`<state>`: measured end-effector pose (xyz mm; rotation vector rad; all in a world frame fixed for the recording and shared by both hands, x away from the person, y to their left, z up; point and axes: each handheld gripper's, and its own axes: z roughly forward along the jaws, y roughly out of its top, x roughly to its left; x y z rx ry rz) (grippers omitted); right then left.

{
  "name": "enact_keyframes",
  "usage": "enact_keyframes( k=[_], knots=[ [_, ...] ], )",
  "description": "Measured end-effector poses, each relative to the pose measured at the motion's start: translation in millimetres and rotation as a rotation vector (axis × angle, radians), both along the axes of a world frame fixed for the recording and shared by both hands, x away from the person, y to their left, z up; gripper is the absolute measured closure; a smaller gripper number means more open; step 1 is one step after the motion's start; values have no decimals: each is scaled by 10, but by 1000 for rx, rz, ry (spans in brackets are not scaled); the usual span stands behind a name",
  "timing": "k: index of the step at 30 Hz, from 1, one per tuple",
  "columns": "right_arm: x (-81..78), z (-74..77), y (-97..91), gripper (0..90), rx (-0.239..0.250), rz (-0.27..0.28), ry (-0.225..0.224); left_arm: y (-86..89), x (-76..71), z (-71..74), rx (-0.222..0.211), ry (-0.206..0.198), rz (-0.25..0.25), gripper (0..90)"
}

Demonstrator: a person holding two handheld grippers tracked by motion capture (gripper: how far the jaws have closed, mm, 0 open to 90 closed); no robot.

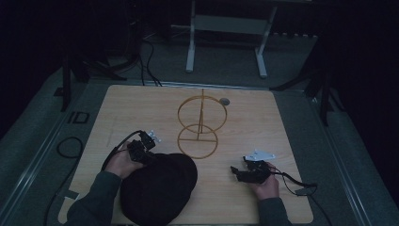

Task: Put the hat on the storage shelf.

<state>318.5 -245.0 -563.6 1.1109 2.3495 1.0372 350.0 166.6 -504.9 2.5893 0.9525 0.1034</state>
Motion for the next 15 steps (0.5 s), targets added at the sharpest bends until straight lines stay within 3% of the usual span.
enact_keyframes(
  k=[3, 7, 15],
  knots=[
    [0, 0, 0, 284, 0, 0, 0, 50, -9, 0, 3, 13, 11, 763],
    [0, 0, 0, 285, 0, 0, 0, 168, -19, 31, -29, 25, 32, 770],
    [0, 0, 0, 284, 0, 0, 0, 429, -27, 189, -32, 0, 110, 770]
  ],
)
